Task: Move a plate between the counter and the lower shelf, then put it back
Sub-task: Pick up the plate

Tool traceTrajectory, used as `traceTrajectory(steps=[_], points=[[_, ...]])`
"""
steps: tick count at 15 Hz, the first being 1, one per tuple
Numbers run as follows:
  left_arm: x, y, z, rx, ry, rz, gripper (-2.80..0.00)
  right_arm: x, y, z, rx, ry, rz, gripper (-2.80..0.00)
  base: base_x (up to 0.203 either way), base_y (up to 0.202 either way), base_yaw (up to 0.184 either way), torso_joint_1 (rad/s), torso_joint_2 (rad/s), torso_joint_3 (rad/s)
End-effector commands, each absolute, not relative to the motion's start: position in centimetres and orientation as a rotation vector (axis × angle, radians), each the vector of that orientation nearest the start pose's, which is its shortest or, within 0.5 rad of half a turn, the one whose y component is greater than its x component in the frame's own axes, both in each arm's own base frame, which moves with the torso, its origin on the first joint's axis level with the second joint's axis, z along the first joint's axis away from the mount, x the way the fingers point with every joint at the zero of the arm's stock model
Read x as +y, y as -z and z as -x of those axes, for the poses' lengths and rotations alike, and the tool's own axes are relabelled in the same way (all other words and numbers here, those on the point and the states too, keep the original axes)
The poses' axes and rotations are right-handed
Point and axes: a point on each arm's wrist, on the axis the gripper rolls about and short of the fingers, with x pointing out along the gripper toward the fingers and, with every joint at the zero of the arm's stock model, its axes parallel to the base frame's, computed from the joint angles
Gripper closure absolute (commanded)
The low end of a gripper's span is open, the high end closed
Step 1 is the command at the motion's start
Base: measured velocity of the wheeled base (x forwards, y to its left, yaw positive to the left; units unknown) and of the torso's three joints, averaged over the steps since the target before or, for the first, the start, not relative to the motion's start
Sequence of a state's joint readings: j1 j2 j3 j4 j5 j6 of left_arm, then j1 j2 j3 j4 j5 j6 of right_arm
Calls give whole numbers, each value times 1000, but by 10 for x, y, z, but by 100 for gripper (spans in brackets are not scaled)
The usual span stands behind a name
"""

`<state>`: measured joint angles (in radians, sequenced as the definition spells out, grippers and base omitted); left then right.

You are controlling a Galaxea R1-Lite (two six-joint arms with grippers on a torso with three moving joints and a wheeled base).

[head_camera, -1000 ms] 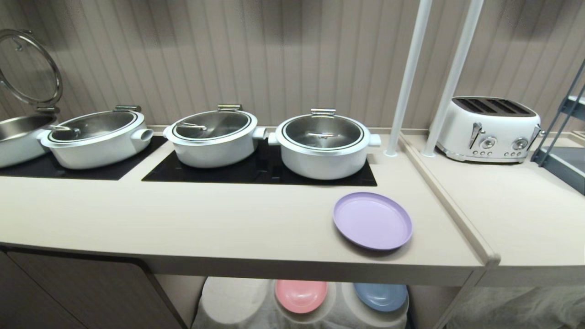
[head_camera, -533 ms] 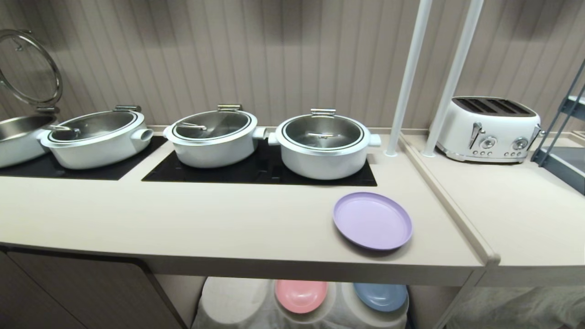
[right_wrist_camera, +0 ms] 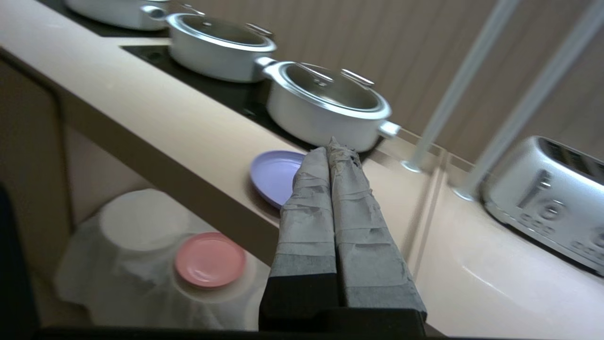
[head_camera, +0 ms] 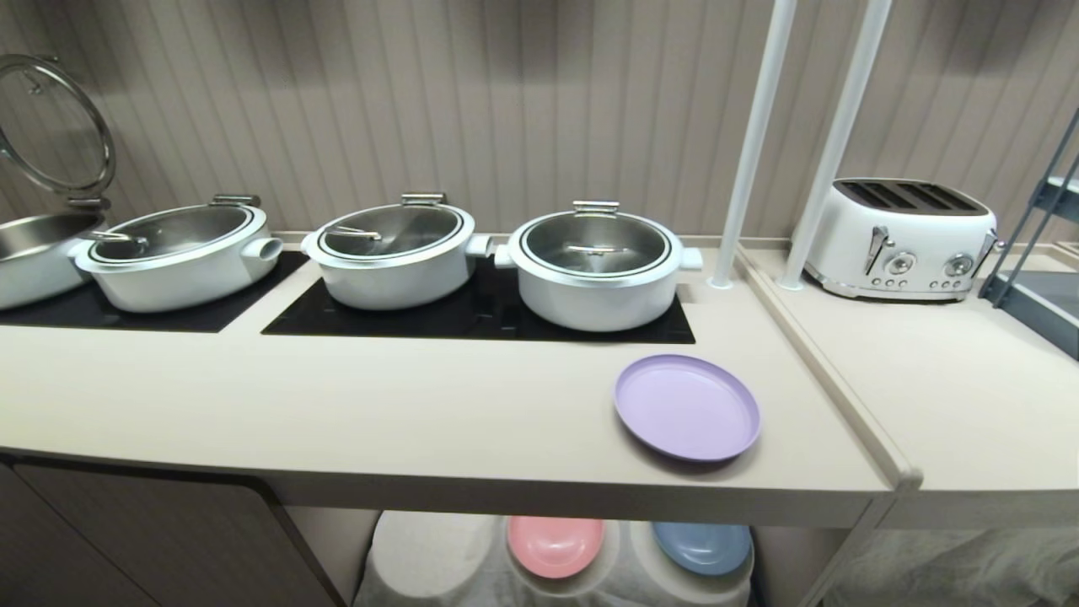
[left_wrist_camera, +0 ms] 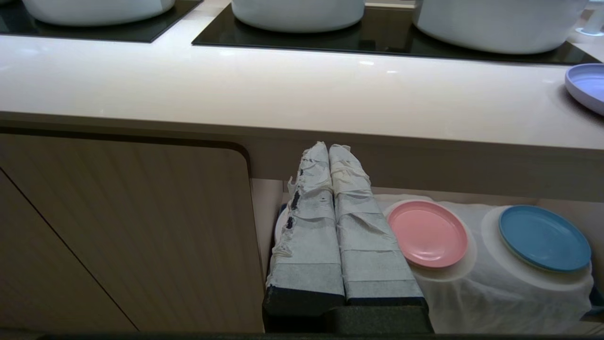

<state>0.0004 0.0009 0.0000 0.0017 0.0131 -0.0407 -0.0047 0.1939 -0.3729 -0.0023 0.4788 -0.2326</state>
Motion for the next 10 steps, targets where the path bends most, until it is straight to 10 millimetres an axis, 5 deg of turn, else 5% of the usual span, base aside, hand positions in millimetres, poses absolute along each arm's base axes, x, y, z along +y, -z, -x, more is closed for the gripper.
traceTrajectory(steps=[1,6,10], points=[[0,-75,23,3,-15,41,0,13,-207,8,-121,-588,223,0,0,0,0,0,0,0],[0,-75,23,3,-15,41,0,14,-217,-58,122,-685,82,0,0,0,0,0,0,0],[0,-75,23,3,-15,41,0,12,-216,-134,258,-614,-21,0,0,0,0,0,0,0]])
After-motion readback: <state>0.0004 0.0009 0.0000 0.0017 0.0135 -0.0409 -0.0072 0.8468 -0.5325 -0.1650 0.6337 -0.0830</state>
